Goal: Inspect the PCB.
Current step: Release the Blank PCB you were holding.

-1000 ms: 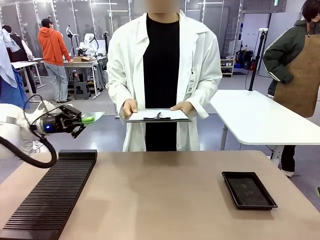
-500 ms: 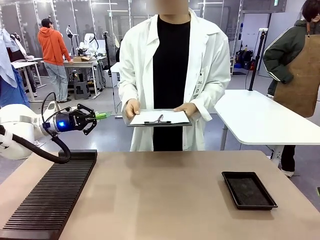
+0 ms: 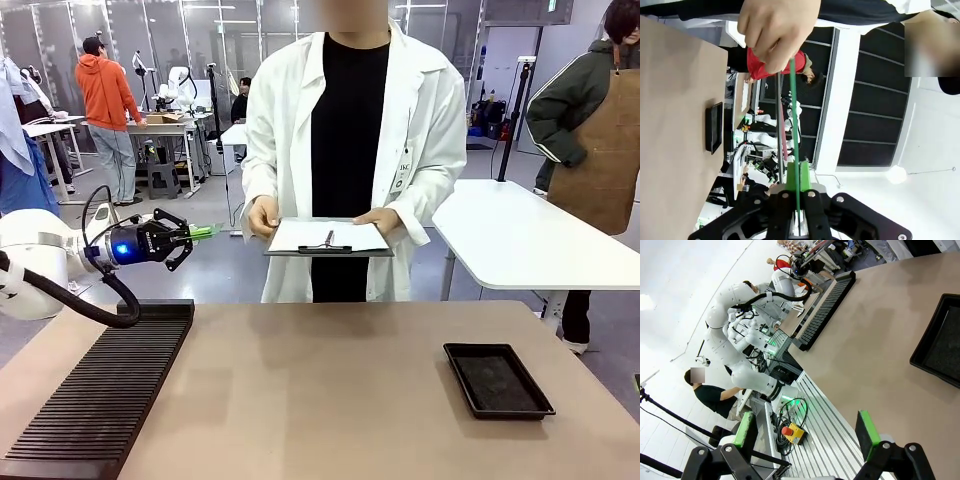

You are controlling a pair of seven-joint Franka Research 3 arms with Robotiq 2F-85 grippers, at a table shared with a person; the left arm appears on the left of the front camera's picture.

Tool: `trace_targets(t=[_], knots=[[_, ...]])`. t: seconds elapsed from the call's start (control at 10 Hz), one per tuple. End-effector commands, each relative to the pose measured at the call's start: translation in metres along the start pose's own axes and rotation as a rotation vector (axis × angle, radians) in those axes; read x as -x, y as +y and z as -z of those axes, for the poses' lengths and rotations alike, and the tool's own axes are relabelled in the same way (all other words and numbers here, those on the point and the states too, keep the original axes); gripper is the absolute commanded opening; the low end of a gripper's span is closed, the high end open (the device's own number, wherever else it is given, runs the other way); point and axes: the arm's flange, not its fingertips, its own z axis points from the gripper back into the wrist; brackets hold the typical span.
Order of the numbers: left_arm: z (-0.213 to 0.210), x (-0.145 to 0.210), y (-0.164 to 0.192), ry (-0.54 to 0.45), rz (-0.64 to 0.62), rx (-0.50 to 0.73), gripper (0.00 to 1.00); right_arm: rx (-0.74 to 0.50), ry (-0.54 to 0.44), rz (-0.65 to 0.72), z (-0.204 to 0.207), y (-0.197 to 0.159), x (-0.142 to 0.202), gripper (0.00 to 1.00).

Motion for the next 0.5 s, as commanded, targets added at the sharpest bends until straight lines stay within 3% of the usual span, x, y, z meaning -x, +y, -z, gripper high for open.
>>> trace_targets(t=[0.0, 0.4], knots=[[0.0016, -0.0006, -0.001, 0.0, -0.001, -0.001, 0.03, -0.007, -0.01, -0.018, -0.0017, 0.0012, -0.0021, 1.0], [0.0016, -0.0006, -0.001, 0.0, -0.001, -0.001, 0.03, -0.007, -0.01, -0.018, -0.0017, 0.0012, -0.0021, 1.0]])
